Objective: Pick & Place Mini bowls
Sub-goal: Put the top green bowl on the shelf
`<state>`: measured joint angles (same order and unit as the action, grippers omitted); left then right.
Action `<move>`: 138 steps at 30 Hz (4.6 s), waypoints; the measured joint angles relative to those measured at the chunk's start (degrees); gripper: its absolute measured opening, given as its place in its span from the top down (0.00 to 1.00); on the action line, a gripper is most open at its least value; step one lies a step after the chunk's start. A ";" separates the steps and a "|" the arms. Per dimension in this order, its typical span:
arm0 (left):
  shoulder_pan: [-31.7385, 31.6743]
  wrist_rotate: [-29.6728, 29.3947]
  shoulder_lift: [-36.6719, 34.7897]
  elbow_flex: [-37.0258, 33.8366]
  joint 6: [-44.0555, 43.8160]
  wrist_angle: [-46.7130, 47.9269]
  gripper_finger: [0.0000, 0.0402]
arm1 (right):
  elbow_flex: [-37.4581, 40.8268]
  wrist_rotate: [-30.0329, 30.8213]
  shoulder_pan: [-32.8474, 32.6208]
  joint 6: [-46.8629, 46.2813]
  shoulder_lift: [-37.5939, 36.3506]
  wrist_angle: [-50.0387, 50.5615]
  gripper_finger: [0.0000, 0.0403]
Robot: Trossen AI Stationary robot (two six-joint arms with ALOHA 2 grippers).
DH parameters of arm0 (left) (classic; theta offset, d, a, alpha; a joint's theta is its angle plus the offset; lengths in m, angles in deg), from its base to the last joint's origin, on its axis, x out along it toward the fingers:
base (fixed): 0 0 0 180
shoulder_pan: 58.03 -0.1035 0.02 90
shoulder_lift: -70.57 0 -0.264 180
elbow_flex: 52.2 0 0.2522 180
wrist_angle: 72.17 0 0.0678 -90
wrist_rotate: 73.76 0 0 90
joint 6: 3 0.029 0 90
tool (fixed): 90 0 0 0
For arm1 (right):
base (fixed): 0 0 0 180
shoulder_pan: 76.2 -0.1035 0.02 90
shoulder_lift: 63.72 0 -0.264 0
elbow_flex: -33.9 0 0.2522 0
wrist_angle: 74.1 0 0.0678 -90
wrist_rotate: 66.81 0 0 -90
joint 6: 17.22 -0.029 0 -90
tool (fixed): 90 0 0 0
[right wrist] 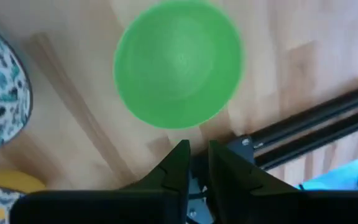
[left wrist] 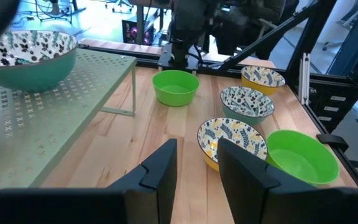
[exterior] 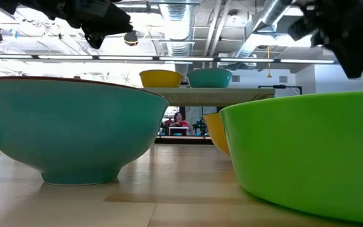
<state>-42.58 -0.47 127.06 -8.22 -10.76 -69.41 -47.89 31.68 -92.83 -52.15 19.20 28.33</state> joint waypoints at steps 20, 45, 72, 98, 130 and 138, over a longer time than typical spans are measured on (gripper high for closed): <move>-0.12 0.00 0.00 0.00 -0.21 -0.26 0.71 | 13.30 -3.47 -11.68 -5.82 -13.31 -21.36 0.56; -0.10 0.02 0.02 0.00 -0.21 -0.64 0.71 | 23.87 -2.05 -9.13 4.93 -2.49 -31.73 0.63; -0.12 0.02 0.02 0.00 -0.21 -0.66 0.71 | -3.58 11.03 -5.31 14.64 -5.96 -5.84 0.99; -0.12 0.02 0.02 0.00 -0.21 -0.66 0.71 | -9.60 13.32 19.32 43.44 -5.70 -15.41 1.00; -0.12 0.02 0.02 0.00 0.01 -1.03 0.71 | -9.64 10.64 26.02 57.46 5.01 -18.62 0.89; -0.12 0.02 0.02 0.00 0.01 -1.05 0.71 | -11.57 11.06 26.17 58.00 5.19 -18.52 0.87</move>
<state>-42.69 -0.45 127.08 -8.22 -10.75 -70.47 -59.46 42.74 -66.66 5.85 24.39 9.81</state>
